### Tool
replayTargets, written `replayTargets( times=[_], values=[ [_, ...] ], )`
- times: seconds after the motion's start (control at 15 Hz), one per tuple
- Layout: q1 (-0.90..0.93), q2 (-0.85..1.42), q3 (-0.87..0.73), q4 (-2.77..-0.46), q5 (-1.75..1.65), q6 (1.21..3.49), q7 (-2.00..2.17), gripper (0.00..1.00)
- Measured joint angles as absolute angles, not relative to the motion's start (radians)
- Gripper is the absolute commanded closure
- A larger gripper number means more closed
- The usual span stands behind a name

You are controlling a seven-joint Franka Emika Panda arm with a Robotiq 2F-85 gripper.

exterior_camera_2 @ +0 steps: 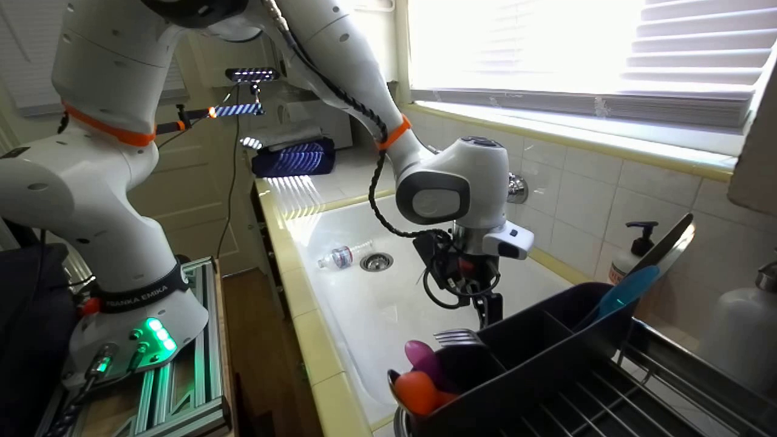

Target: Put one fork in the sink

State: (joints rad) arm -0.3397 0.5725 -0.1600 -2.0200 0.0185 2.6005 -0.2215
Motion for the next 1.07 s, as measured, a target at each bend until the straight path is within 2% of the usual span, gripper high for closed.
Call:
replayTargets(
  times=[0.73, 1.07],
  values=[
    [-0.255, 0.227, -0.272, -2.017, -0.173, 2.089, -0.153, 0.0],
    [-0.284, 0.056, -0.274, -2.022, -0.142, 1.991, -0.247, 0.0]
  ],
)
